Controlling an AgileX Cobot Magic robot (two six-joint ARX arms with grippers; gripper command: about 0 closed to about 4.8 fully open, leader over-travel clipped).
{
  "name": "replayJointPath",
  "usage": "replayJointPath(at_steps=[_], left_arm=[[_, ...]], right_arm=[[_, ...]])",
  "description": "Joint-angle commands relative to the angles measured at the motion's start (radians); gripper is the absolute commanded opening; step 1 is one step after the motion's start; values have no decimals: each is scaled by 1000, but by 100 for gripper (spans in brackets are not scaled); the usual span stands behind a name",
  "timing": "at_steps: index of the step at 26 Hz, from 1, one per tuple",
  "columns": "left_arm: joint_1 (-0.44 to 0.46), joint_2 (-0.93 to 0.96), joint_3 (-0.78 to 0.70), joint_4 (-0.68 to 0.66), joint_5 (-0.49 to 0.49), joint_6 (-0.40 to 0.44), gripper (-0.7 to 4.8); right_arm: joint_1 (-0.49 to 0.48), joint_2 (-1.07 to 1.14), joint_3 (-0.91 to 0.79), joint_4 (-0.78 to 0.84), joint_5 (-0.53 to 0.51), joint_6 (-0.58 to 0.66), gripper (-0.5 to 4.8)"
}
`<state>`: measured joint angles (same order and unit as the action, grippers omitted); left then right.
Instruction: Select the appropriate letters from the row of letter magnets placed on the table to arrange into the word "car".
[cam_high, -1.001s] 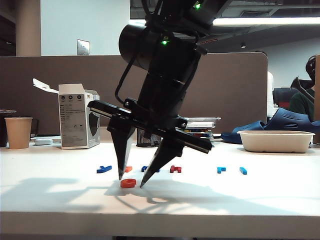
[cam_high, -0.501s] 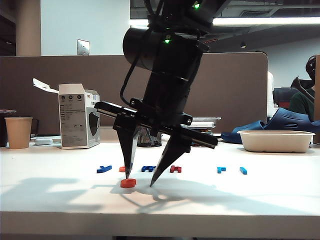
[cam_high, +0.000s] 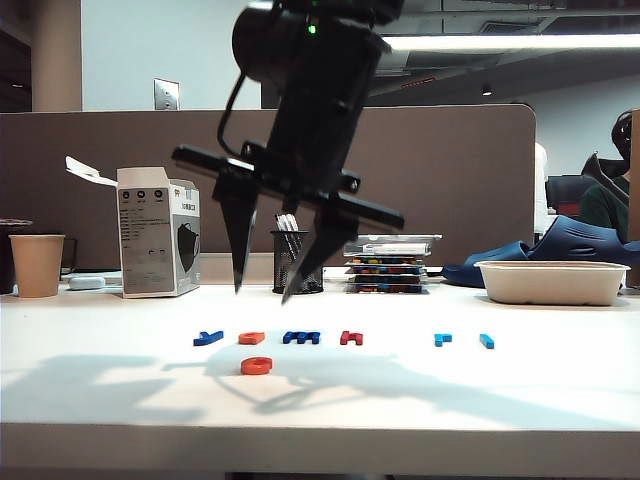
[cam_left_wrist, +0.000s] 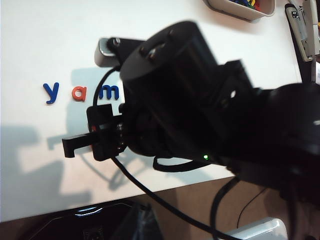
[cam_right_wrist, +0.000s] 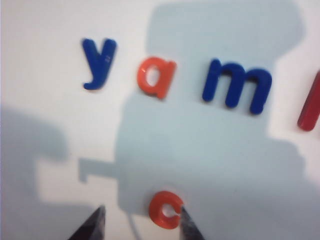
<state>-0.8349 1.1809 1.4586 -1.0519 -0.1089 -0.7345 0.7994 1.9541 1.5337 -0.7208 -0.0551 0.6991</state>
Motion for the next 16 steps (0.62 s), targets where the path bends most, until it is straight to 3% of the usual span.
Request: replayJointPath(at_steps=[1,8,16], left_arm=[[0,-2,2,6,-3,1,-5],[0,-3,2,6,-3,1,-5],[0,-3,2,6,-3,1,-5]], right_arm=[[-1,-6,32,-7,13,-76,190],[-14,-6,49,-7,12,-149,190],[-24,-6,49,-7,3,-422,190]])
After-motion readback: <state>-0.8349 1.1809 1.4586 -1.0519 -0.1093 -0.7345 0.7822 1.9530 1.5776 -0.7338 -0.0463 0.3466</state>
